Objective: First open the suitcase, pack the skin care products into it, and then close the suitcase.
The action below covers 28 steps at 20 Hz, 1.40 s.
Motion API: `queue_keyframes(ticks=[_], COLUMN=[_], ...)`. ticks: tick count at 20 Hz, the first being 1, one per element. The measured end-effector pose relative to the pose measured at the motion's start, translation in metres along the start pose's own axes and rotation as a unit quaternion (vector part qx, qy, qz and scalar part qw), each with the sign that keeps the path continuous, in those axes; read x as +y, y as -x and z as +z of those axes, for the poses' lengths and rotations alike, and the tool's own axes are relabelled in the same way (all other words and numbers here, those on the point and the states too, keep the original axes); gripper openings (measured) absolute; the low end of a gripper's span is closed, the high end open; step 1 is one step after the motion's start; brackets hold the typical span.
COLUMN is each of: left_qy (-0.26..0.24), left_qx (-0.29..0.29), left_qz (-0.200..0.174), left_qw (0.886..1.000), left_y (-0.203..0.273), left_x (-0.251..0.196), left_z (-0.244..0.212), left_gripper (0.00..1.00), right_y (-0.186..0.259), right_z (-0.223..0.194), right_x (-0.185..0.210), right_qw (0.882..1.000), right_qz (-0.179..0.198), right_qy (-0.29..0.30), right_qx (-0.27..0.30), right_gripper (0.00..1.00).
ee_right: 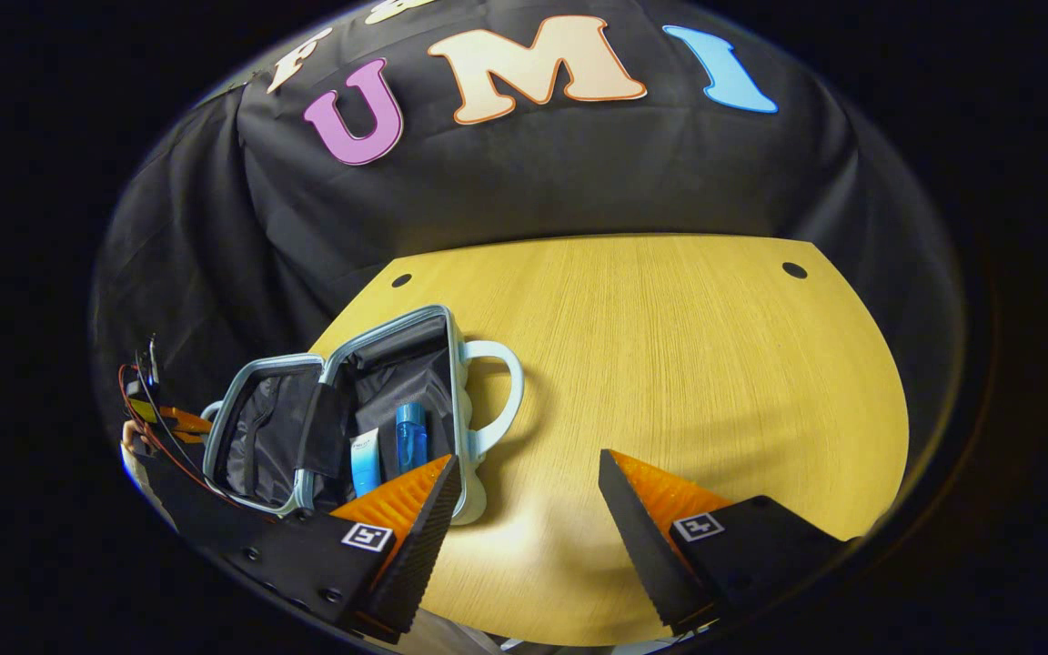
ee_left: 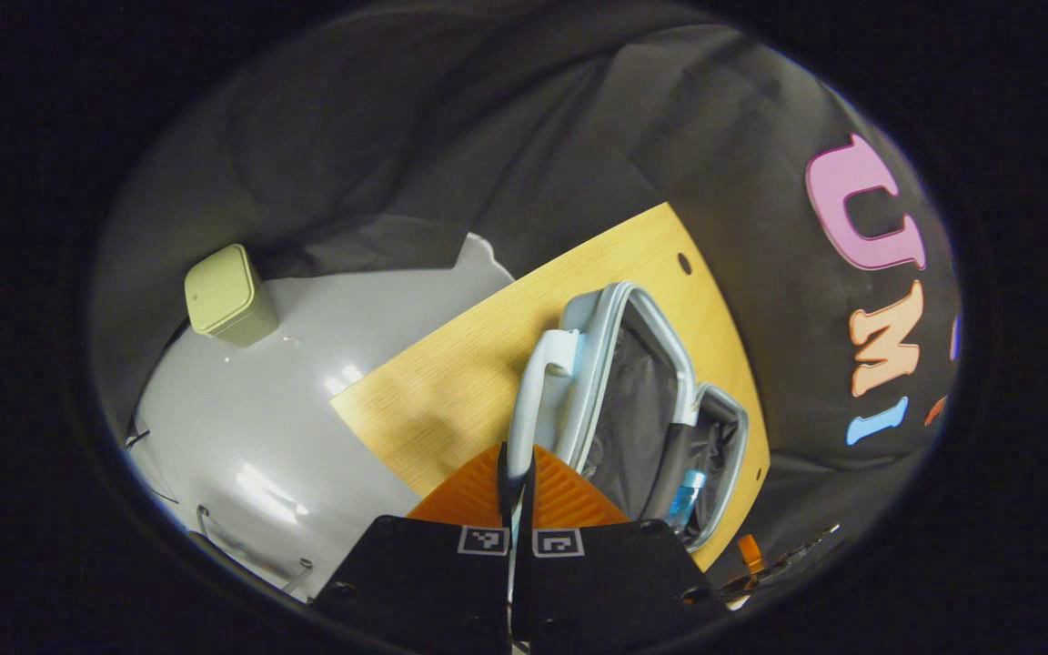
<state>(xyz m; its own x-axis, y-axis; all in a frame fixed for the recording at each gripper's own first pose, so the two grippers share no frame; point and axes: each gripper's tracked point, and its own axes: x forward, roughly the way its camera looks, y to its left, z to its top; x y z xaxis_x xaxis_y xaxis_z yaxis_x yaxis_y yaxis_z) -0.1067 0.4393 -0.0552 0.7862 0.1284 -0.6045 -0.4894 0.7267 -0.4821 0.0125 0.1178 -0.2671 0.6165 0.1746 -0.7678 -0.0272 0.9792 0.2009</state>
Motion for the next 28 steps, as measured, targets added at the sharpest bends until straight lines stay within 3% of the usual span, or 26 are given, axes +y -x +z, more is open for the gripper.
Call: queue_keyframes(ticks=[6,11,15,22,28], left_qy=[-0.056,-0.104,-0.169,-0.221,-0.212], left_qx=[-0.029,-0.049,-0.066,-0.055,-0.014], left_qz=[0.003,-0.027,-0.046,-0.136,-0.2], left_qw=[0.998,0.993,0.982,0.964,0.957], left_y=[0.032,0.062,0.072,0.063,0.024], left_x=[-0.053,-0.117,-0.177,-0.284,-0.352], left_z=[0.005,-0.003,-0.023,-0.077,-0.119], left_gripper=[0.0,0.0,0.0,0.0,0.0], right_y=[0.004,0.015,0.029,0.049,0.063], right_z=[0.011,0.015,0.017,0.02,0.028], right_x=[-0.014,-0.044,-0.073,-0.103,-0.115], right_qw=[1.0,0.999,0.999,0.998,0.997], right_qz=[0.002,-0.014,-0.035,-0.045,-0.042], right_qy=[-0.017,-0.03,-0.016,-0.002,-0.015], right_qx=[-0.014,-0.028,-0.038,-0.047,-0.058], right_gripper=[0.95,0.95,0.96,0.95,0.95])
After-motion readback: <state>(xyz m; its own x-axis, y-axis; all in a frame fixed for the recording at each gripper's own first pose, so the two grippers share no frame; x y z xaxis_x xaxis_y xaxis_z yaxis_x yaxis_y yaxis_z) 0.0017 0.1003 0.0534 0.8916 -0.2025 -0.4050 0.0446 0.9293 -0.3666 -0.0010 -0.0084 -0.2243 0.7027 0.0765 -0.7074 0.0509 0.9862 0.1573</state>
